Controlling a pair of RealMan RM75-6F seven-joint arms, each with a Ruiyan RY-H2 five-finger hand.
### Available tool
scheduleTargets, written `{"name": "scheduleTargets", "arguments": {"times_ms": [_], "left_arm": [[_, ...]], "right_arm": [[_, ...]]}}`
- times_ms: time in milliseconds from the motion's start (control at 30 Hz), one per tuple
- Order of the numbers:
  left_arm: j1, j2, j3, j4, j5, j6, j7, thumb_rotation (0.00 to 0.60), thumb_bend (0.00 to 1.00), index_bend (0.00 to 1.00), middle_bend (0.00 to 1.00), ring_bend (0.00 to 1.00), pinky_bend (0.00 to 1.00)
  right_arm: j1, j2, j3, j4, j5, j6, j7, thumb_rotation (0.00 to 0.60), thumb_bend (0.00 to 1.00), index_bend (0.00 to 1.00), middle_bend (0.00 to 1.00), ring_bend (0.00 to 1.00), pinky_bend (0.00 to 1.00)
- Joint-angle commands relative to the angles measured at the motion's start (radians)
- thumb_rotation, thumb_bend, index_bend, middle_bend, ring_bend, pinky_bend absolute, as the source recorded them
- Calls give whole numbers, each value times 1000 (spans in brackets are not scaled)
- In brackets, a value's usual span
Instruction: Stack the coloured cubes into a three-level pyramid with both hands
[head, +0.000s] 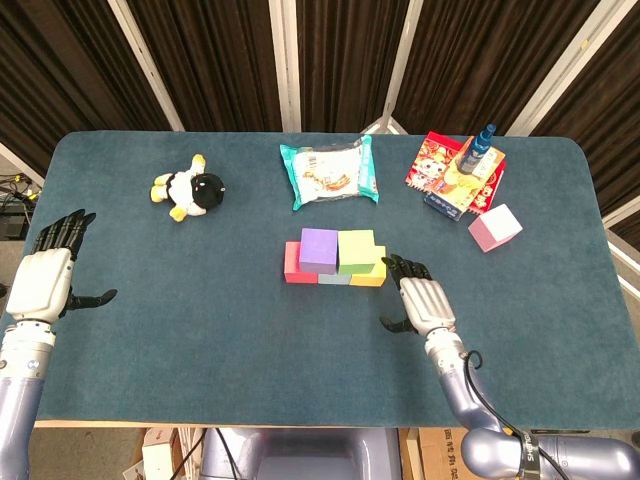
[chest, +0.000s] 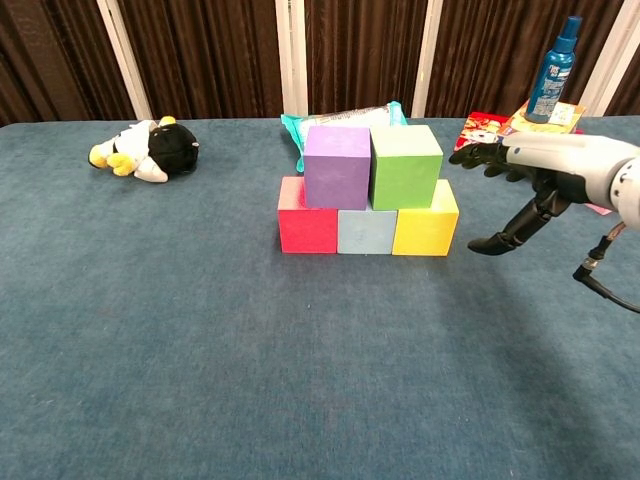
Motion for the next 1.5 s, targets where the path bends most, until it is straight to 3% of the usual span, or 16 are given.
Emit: {"name": "scheduleTargets", "arguments": {"times_ms": [33, 1067, 1500], "left_arm": [[1, -1, -2, 1, -1, -3, 2, 600, 89, 0, 0, 0, 0], [14, -10, -24, 1, -14, -18, 23, 600, 89, 0, 0, 0, 0], [20, -6, -34, -3, -8, -15, 19, 600, 89, 0, 0, 0, 0]], "right_arm": [[2, -2, -3, -2, -2, 3, -1, 600, 312, 0, 0, 0, 0], [31, -20, -18, -5, 6, 37, -12, 600, 312, 0, 0, 0, 0], [-17, 90, -30, -1, -51, 56, 28, 600, 311, 0, 0, 0, 0]]}}
